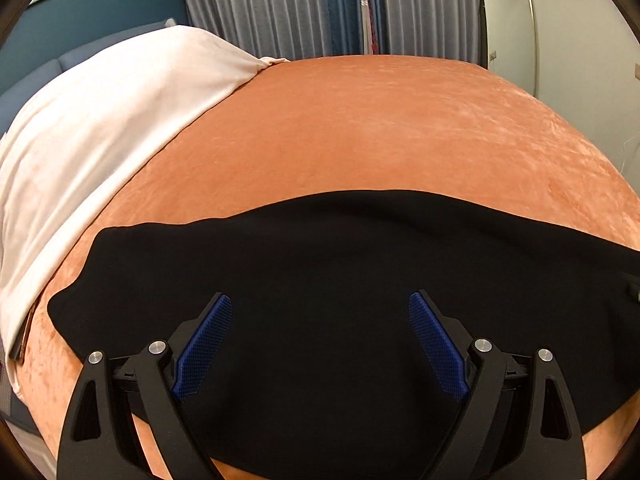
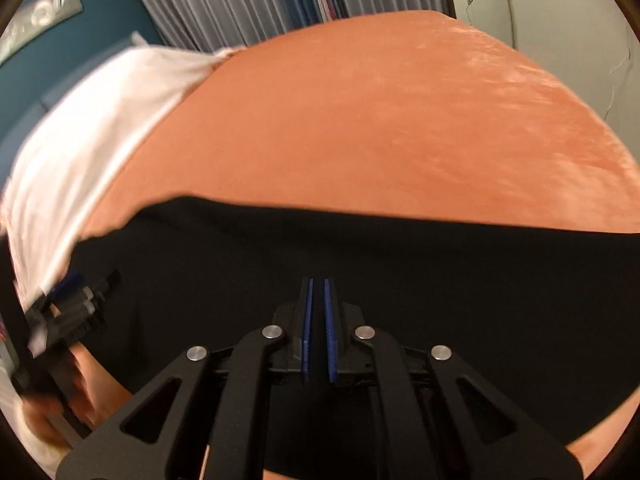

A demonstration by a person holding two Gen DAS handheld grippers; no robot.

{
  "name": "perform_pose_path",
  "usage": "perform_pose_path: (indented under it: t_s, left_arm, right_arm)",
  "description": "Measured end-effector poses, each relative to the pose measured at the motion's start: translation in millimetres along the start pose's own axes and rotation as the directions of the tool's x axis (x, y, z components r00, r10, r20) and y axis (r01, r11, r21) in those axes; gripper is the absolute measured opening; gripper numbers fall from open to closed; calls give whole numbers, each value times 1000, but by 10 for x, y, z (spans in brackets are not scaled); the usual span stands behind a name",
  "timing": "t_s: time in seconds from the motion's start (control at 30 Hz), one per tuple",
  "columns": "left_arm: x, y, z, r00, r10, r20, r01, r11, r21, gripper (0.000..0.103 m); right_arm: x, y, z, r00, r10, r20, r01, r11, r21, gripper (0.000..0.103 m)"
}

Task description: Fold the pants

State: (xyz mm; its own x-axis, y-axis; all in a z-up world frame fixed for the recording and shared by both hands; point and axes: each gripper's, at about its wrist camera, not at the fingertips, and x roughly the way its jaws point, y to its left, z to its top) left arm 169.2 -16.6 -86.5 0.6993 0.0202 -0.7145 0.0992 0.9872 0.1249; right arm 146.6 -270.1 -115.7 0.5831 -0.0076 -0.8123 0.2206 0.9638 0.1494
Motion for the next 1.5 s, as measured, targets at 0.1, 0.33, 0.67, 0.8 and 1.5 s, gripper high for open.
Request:
perform_pose_path:
  t_s: [0.1, 0.33, 0.67, 0.8, 1.5]
  left_arm:
    - [6, -182, -1, 1000, 8, -3, -8, 1000, 24, 88]
    - [115, -571, -61, 999, 31, -31, -29, 997, 78, 88]
    - [133, -867, -44, 999, 38, -23, -36, 995, 92, 88]
    - [200, -854, -81, 999, 30, -31, -28, 998, 49, 88]
    - [208, -755, -113, 999, -15, -35, 15, 1000, -10, 88]
  right_arm:
    - [-119, -264, -135, 998, 59, 23, -61, 993, 105, 6]
    - [-24, -440, -332, 991, 67, 119, -81, 989, 122, 8]
    - [-375, -719, -302, 960, 31, 278, -107, 959, 263, 12]
    - [-195, -740, -269, 982, 35, 188, -88, 954, 287, 10]
    - [-542, -1311, -343, 958, -146, 246, 10, 877, 480, 14]
